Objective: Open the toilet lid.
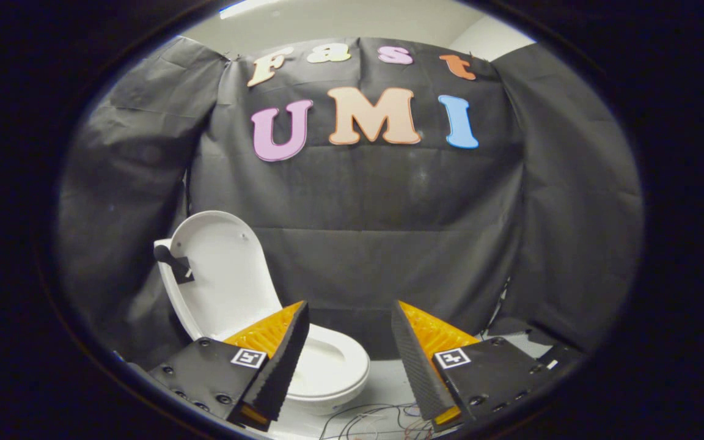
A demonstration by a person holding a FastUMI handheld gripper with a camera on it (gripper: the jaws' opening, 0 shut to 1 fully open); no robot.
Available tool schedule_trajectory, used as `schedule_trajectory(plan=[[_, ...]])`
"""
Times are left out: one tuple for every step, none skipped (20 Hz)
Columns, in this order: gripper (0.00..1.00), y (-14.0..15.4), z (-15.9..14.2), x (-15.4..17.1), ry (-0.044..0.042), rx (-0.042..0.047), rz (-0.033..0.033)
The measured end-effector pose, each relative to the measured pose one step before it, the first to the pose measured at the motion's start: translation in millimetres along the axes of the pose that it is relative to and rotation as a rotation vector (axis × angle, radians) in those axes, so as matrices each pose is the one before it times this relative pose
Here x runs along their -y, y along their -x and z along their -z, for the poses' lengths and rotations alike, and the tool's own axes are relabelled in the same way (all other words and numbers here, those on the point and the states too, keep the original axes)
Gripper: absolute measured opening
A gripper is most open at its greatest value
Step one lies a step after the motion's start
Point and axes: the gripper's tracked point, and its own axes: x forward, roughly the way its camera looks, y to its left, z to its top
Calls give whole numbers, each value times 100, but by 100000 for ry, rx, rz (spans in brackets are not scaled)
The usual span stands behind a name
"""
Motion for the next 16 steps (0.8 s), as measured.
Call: schedule_trajectory(plan=[[85, 43, 246, -337, -402, -450, -821], [84, 31, -227, 0, -77, 390, -38], [84, 97, -224, 101, 52, 441, 179], [84, 54, -208, 145, -264, 565, 526], [84, -134, -24, 99, -478, 334, 261], [84, -20, -4, 44, -38, -45, 545], [84, 38, 103, -87, -29, -65, -114], [84, 138, -167, -203, 235, 609, -383], [84, 90, -190, -81, -52, 823, -233], [84, 70, -360, -60, -152, 940, -178], [84, 192, -372, -233, -283, 1518, -361], [84, 171, -359, -87, 3, 1487, -131], [84, 42, -273, -8, 273, 1129, 424], [84, 107, -181, -23, -189, 1145, 83], [84, 166, -164, -132, -203, 965, -165], [84, -28, -81, -196, 242, 481, -215]])
